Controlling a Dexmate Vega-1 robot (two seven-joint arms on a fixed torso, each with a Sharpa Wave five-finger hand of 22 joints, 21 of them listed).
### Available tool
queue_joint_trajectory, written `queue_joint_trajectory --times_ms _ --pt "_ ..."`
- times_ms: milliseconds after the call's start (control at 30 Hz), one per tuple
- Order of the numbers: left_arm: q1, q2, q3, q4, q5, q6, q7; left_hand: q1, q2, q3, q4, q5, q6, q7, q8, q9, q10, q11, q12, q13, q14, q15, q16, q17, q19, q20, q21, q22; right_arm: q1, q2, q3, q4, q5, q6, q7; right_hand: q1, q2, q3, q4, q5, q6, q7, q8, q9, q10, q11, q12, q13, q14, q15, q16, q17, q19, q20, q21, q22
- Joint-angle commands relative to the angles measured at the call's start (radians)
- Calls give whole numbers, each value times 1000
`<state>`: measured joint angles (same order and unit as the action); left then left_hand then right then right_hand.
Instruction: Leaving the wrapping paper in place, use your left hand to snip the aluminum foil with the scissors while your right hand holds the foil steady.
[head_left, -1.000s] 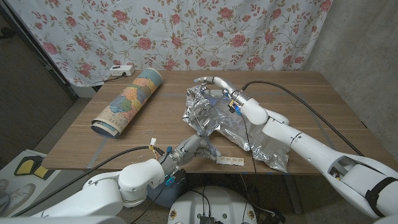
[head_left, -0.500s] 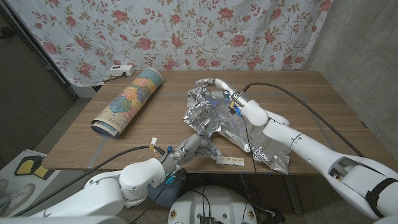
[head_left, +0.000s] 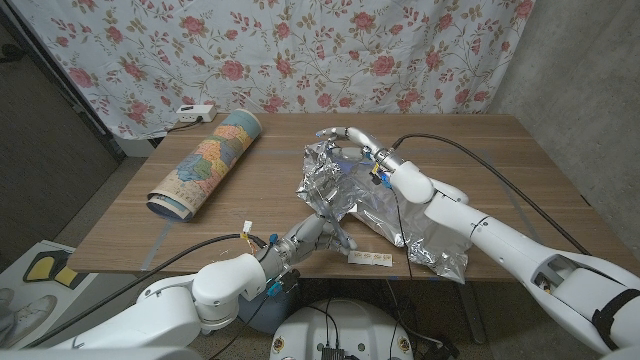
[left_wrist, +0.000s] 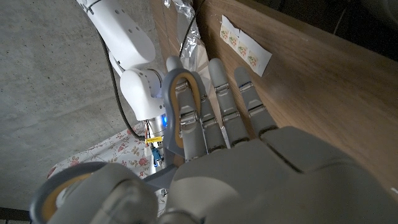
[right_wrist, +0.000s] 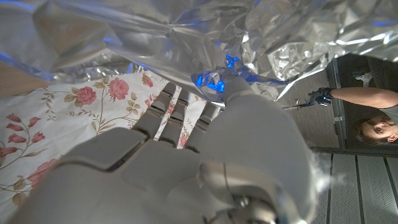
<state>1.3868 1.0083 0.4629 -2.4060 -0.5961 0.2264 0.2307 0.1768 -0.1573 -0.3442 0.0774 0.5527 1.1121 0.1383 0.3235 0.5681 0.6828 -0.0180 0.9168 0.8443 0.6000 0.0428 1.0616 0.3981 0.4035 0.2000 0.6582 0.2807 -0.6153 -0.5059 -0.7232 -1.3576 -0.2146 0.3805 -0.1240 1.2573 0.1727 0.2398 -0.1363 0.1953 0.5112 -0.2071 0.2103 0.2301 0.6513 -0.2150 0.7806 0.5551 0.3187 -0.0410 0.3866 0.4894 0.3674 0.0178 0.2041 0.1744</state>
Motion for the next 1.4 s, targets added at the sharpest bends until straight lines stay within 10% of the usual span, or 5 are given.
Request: queue_joint_trajectory --times_ms 33,1400 --pt "5 1 -5 2 -3 -16 -2 2 -6 -4 -2 3 -47 54 -5 5 82 54 61 14 -3 0 5 -1 1 -3 -3 2 -12 -12 5 -12 8 -10 10 7 -1 -3 2 1 8 -1 -5 4 6 -1 7 0 8 -190 -2 5 5 0 -1 2" --pt "-92 -14 57 9 27 51 -53 45 -6 1 -17 8 -39 36 -25 6 69 41 57 18 -18 -8 11 -1 -6 -8 -6 0 -22 -5 19 71 71 39 15 16 -2 -6 -1 -2 16 -1 -5 4 9 -1 17 -12 15 -190 -12 21 12 -8 -1 2"
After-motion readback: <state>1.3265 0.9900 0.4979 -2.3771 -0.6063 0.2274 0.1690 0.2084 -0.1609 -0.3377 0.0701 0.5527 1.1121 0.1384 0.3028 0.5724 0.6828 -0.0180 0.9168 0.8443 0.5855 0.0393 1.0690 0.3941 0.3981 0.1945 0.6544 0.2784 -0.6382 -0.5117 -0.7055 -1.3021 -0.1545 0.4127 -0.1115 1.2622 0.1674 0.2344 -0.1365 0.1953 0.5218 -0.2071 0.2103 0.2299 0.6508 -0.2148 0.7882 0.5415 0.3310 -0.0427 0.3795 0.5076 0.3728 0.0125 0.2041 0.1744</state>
